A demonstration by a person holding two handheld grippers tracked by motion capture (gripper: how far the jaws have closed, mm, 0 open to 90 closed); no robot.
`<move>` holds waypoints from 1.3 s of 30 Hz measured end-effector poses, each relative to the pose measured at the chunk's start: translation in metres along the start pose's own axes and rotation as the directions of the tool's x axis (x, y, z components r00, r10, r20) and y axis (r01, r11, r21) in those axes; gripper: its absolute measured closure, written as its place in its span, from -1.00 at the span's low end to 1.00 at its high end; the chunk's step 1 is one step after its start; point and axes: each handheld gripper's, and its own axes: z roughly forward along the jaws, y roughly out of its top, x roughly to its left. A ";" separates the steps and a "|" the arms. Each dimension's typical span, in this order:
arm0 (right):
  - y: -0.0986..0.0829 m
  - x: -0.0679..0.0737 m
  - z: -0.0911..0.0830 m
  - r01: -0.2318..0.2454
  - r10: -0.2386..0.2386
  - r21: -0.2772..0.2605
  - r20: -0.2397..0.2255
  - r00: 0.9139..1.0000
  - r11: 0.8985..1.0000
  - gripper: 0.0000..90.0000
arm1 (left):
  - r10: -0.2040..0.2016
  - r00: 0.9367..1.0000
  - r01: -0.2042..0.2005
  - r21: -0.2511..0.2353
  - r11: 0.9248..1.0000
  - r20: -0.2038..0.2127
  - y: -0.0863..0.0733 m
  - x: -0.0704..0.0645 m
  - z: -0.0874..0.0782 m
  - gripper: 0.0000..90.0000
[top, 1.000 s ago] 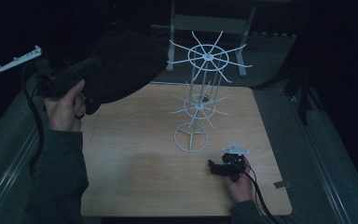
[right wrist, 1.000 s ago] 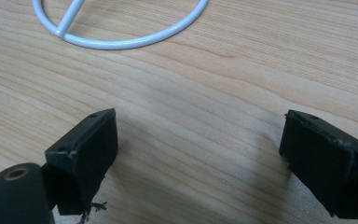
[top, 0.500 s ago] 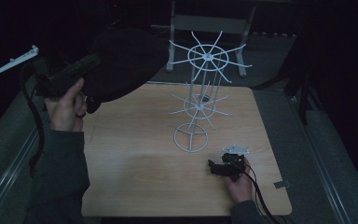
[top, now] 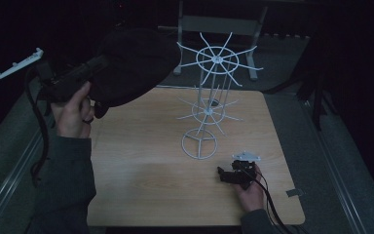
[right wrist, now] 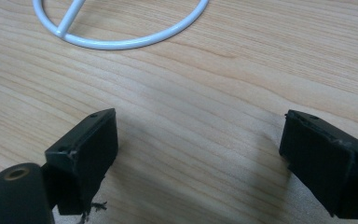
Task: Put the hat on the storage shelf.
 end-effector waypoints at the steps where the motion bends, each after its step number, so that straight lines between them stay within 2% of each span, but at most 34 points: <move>1: 0.000 0.000 0.000 -0.001 0.001 0.001 0.000 1.000 1.000 -0.75 | -0.001 1.000 0.001 0.000 1.000 0.003 0.000 0.000 0.000 0.87; 12: 0.000 0.000 0.000 -0.002 0.002 0.001 0.000 1.000 1.000 -0.75 | -0.007 0.999 0.008 -0.025 1.000 0.046 0.000 -0.003 0.002 0.87; 23: 0.000 0.000 0.000 -0.002 0.002 0.001 0.000 1.000 1.000 -0.75 | 0.004 0.998 -0.005 0.013 1.000 0.063 -0.005 -0.007 0.012 0.87; 29: 0.000 0.000 0.000 0.002 -0.002 -0.001 0.001 1.000 1.000 -0.75 | 0.033 0.998 -0.037 0.070 0.997 0.061 -0.014 -0.009 0.023 0.87; 35: 0.000 0.000 0.000 0.000 0.000 0.000 0.000 1.000 1.000 -0.75 | 0.054 0.997 -0.060 0.126 0.990 0.049 -0.020 -0.008 0.027 0.86; 39: 0.000 0.000 0.000 0.000 0.000 -0.001 0.000 1.000 1.000 -0.75 | 0.062 0.997 -0.069 0.170 0.983 0.046 -0.024 -0.006 0.030 0.84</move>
